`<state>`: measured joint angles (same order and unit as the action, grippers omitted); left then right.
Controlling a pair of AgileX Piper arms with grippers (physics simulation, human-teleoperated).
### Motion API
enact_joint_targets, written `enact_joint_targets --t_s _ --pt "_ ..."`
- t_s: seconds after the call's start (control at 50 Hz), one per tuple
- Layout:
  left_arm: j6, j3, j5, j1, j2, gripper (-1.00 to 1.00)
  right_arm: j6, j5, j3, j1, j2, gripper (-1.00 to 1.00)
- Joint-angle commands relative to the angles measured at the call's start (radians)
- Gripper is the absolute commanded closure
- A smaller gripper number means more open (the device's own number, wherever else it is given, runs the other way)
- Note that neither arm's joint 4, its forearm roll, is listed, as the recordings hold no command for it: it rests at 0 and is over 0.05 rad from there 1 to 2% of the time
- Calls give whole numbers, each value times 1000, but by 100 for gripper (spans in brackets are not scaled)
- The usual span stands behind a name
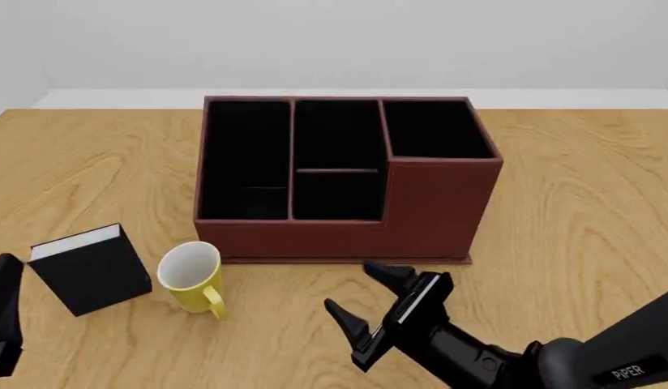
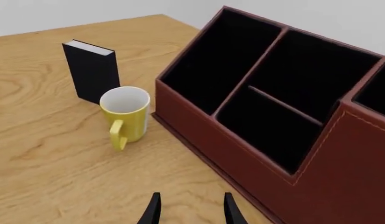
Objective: Pick up the yellow and white mug and place it to the right of the caddy.
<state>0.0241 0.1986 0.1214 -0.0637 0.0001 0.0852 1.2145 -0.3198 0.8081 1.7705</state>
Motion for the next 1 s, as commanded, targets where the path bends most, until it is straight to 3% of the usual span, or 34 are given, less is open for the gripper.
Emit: enact_joint_targets --t_s 0.02,1.0 --pt "-1 15 10 -8 0 -100 2 -1 -49 24 57 -100" --pt "2 64 50 -38 0 -100 4 -105 -280 113 224 -100"
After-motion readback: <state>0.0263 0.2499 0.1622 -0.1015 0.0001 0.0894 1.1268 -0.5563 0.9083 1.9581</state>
